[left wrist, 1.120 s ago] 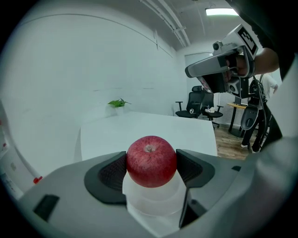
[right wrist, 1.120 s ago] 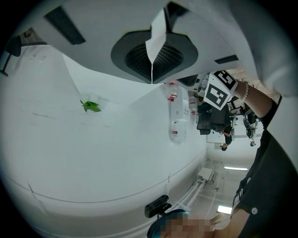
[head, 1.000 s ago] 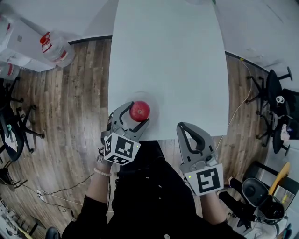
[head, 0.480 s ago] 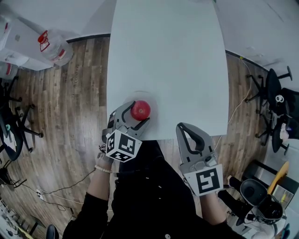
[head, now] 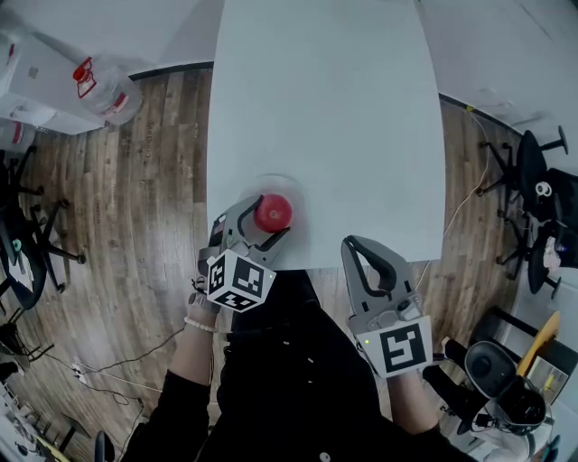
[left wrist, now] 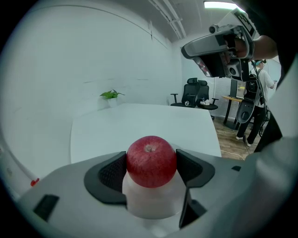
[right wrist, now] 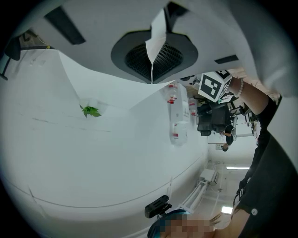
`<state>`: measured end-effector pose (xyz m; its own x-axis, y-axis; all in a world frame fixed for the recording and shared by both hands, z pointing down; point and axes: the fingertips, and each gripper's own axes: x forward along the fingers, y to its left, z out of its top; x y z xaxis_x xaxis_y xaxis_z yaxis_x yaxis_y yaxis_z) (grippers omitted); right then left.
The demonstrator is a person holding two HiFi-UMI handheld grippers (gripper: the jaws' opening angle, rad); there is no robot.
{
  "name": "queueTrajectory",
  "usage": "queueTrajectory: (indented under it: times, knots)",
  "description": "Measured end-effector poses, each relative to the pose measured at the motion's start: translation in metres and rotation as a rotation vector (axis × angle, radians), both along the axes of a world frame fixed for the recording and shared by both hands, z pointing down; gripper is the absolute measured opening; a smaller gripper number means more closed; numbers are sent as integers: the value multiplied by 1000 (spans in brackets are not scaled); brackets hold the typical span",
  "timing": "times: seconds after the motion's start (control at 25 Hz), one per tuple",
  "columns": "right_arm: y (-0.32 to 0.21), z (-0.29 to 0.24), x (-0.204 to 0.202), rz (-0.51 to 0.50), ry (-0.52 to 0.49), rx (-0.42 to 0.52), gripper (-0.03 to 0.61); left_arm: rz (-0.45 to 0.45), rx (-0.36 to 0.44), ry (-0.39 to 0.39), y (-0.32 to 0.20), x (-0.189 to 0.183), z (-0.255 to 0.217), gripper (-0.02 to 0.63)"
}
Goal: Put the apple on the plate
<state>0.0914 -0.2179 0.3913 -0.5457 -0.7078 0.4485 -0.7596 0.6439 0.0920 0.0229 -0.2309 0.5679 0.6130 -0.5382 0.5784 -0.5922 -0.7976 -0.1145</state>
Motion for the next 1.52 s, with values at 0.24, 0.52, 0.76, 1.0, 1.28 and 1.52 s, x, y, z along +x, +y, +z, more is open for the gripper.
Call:
queueTrajectory:
  times: [0.24, 0.52, 0.76, 1.0, 1.28, 1.52]
  knots:
    - [0, 0, -2, -10, -5, -4, 43, -3, -1, -1, 0, 2, -1, 347]
    - [1, 2, -2, -14, -2, -14, 43, -2, -4, -23, 2, 6, 4, 347]
    - [6, 4, -3, -28, 0, 2, 43, -46, -27, 33, 4, 4, 4, 348]
    - [2, 4, 3, -20, 3, -6, 43, -70, -39, 57, 5, 6, -4, 351]
    - [2, -7, -6, -51, -7, 21, 43, -79, -24, 100, 8, 5, -25, 351]
    - [-1, -20, -9, -66, -16, 52, 43, -117, -5, 131, 14, -4, -48, 350]
